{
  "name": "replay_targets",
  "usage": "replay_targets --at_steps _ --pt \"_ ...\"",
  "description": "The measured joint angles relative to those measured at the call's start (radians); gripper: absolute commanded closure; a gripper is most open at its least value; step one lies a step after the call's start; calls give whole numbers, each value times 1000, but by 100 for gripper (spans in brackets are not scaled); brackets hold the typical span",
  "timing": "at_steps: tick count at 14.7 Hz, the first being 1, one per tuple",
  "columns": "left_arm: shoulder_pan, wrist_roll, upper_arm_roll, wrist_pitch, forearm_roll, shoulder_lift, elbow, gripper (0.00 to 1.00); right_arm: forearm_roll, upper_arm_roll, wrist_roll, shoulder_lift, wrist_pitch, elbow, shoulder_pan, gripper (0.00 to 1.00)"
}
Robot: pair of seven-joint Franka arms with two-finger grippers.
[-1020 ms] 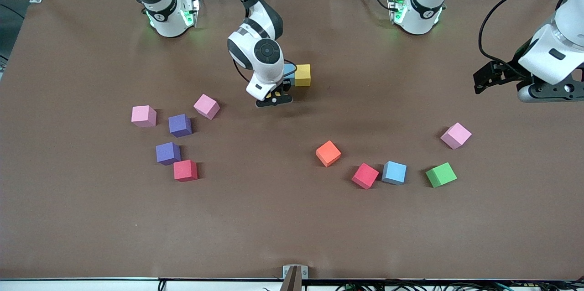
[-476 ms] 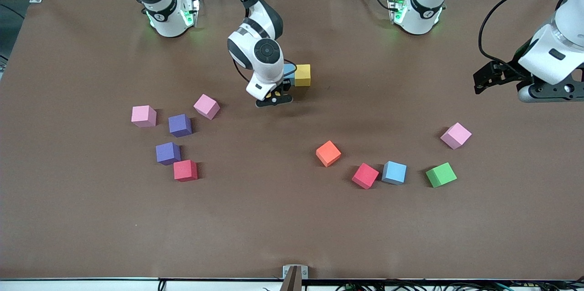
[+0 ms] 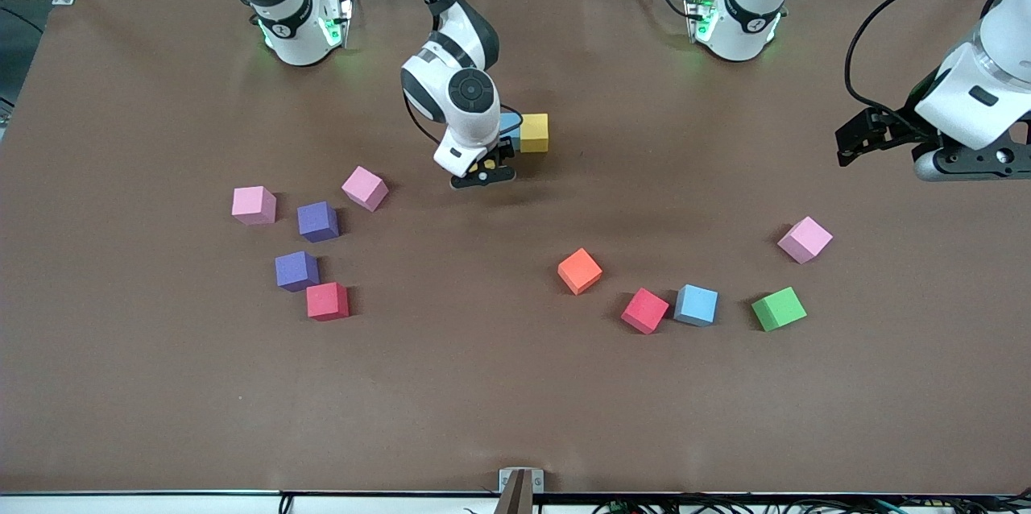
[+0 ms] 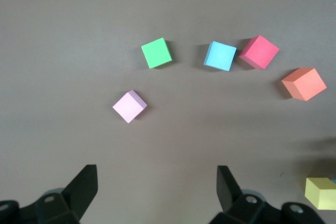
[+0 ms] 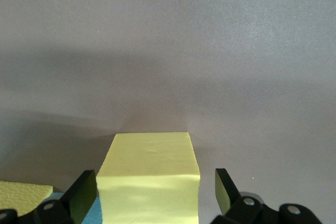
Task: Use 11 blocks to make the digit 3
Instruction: 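Lower the yellow cube below the blue cubes and open the right gripper, then reach the right gripper to the red cube beside the purple cubes and grasp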
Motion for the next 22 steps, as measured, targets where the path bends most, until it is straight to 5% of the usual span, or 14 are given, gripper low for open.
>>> replay_targets --at_steps 6,11,22 --pt "0 0 0 0 0 0 0 0 0 -19 9 -31 -118 105 -24 0" --pt "0 0 0 0 0 0 0 0 0 -29 -14 -93 -155 161 -188 0" --pt "0 0 0 1 0 0 0 0 -2 -36 -604 -27 -149 237 -495 0"
